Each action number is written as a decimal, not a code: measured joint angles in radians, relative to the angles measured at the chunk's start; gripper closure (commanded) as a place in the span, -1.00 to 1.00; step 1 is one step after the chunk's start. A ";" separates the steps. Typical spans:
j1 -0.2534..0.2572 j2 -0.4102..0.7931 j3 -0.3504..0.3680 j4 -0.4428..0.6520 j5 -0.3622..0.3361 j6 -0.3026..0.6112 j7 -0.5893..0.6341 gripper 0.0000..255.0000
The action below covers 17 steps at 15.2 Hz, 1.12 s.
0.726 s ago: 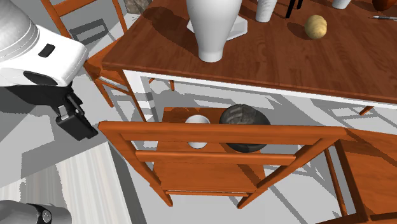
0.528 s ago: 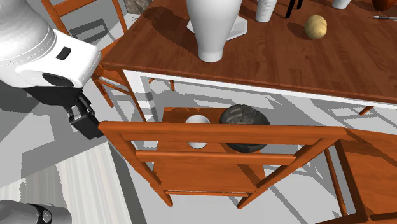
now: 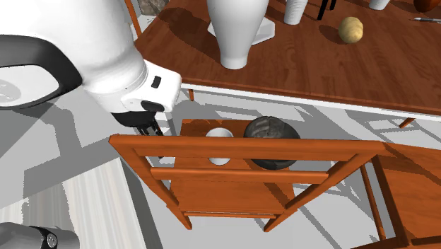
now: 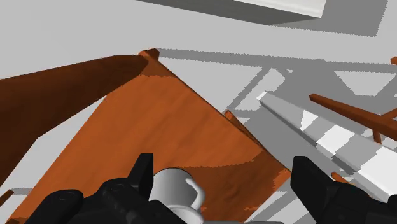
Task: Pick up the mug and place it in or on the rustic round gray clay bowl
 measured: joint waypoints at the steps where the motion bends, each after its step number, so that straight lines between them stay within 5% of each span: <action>1: -0.001 0.037 -0.003 0.009 -0.001 0.029 -0.007 -1.00; 17: -0.011 0.612 -0.041 0.341 0.032 0.285 -0.112 -1.00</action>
